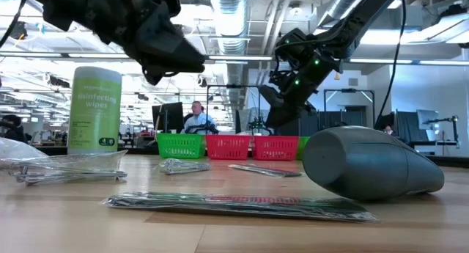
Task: Pick & Place Travel size toiletries
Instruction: Put the white cotton pack into the left red bin
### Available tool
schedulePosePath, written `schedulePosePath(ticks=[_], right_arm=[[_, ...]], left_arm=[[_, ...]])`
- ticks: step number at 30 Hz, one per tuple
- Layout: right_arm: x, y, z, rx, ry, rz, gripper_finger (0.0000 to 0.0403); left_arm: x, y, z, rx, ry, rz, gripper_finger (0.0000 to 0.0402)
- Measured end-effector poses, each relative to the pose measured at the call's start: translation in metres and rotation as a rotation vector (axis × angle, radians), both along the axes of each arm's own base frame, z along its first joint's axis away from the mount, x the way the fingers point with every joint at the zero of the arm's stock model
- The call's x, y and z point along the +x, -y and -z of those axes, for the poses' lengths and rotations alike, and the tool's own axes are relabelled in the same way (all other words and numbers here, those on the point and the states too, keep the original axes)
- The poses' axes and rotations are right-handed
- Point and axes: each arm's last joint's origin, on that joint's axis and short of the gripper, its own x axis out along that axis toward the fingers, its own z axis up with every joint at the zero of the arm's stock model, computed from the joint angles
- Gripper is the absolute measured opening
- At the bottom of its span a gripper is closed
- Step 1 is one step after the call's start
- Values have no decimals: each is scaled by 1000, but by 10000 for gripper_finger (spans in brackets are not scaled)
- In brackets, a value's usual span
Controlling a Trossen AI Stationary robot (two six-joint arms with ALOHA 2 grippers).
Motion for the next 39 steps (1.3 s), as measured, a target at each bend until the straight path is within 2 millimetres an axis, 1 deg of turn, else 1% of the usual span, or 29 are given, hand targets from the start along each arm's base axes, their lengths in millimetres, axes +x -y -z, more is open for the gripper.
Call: schedulePosePath(ticks=[4,6,8,11,15,18,22,25,31,36,39], right_arm=[[4,-13,-9,-25,8,-56,103],[5,-20,-16,-42,21,-87,102],[6,-28,-23,-56,39,-112,102],[7,-37,-32,-70,65,-142,103],[7,-46,-42,-94,83,-180,102],[8,-52,-42,-93,83,-197,103],[9,-57,-41,-87,71,-212,102],[8,-57,-40,-84,62,-213,103],[8,-57,-40,-83,61,-211,102],[8,-57,-40,-84,64,-211,102],[8,-57,-40,-81,66,-208,102]], left_arm=[[-10,7,8,-6,-130,49,76],[-21,9,14,-7,-246,23,76],[-31,10,17,-51,-329,-33,76],[-47,14,13,-115,-399,-85,76],[-63,23,1,-181,-401,-77,76],[-77,30,-4,-214,-446,-33,73],[-95,42,-4,-277,-561,48,61],[-106,51,-2,-340,-647,72,51],[-121,64,0,-445,-761,59,45],[-133,66,4,-437,-860,7,46],[-135,65,5,-459,-906,-17,52]])
